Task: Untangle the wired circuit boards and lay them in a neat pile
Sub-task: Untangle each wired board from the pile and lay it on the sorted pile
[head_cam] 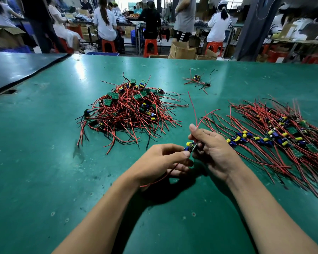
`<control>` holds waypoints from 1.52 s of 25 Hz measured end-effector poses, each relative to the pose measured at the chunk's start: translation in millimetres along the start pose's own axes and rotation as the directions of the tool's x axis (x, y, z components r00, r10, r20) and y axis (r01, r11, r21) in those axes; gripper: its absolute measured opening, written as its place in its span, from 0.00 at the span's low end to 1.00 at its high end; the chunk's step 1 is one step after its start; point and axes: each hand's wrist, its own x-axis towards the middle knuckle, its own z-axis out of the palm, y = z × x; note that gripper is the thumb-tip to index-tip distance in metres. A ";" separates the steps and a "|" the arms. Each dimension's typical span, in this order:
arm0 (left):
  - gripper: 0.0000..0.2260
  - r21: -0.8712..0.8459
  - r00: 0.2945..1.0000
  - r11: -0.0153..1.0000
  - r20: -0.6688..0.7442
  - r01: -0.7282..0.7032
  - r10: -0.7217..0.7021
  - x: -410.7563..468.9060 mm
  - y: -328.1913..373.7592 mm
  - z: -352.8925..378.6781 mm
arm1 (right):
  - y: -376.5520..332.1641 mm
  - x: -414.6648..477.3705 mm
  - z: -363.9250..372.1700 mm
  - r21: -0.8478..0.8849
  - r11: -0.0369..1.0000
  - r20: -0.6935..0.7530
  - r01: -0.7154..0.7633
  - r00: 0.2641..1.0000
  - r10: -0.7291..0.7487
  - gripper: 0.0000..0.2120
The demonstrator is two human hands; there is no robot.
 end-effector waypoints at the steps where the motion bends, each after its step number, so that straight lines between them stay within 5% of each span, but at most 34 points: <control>1: 0.09 -0.034 1.000 0.999 0.016 -0.018 0.019 1.1 -1.1 0.2 | -0.5 -1.6 -0.2 -0.005 1.000 0.029 -0.023 0.999 0.023 0.15; 5: 0.11 -0.127 0.998 0.991 0.043 -0.050 0.056 0.3 -1.9 0.2 | 0.6 -6.8 2.3 -0.022 0.996 0.116 -0.083 0.990 0.085 0.14; 9: 0.04 -0.043 0.988 0.992 -0.109 -0.117 0.112 1.6 -4.4 2.3 | 4.2 -7.2 4.8 0.098 0.988 0.168 -0.123 0.980 0.106 0.09; 22: 0.06 0.090 0.974 0.989 -0.183 -0.116 0.131 2.5 -2.8 5.1 | 9.1 -4.4 -1.6 -0.018 0.999 0.108 -0.047 0.993 0.049 0.14; 32: 0.06 -0.087 0.964 0.988 -0.243 -0.131 0.106 1.4 -1.6 6.5 | 9.0 -4.3 5.7 -0.020 0.999 0.063 -0.050 0.997 0.051 0.09; 38: 0.04 -0.084 0.955 0.989 -0.283 -0.121 0.093 0.9 -0.5 3.3 | 8.6 -7.5 3.0 -0.146 0.985 0.203 -0.093 0.972 0.122 0.08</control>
